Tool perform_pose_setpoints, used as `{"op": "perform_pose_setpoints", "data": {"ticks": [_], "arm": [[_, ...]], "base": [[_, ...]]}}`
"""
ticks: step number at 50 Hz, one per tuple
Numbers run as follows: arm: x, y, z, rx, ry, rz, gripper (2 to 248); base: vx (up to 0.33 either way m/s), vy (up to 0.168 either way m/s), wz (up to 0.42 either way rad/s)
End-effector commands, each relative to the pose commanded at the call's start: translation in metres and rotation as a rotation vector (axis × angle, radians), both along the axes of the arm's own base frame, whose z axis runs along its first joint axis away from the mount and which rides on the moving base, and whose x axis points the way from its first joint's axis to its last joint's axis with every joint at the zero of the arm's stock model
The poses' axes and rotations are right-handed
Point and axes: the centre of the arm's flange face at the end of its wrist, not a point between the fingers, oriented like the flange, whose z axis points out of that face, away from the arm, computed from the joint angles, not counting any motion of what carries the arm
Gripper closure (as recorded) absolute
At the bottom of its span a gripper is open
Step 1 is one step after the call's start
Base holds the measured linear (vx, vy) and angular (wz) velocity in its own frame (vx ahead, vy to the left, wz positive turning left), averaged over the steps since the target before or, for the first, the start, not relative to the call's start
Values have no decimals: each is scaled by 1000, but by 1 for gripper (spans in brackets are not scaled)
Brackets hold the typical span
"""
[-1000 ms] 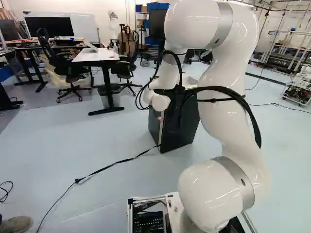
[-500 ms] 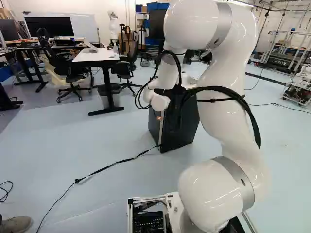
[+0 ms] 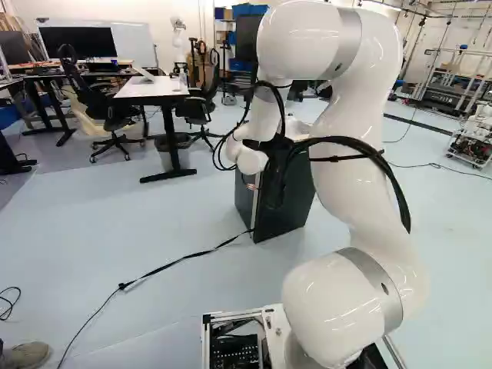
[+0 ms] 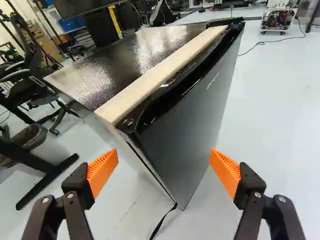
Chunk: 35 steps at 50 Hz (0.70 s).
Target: Open the fridge door
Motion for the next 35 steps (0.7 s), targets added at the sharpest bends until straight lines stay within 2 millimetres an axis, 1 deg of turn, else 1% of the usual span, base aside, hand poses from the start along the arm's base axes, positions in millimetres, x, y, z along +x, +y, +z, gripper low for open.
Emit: {"op": "perform_pose_setpoints", "data": {"ticks": [14, 35], "arm": [[4, -1, -1, 9, -3, -30, 3], [3, -3, -2, 22, -2, -74, 3]], "base": [[0, 0, 0], [0, 0, 0]]}}
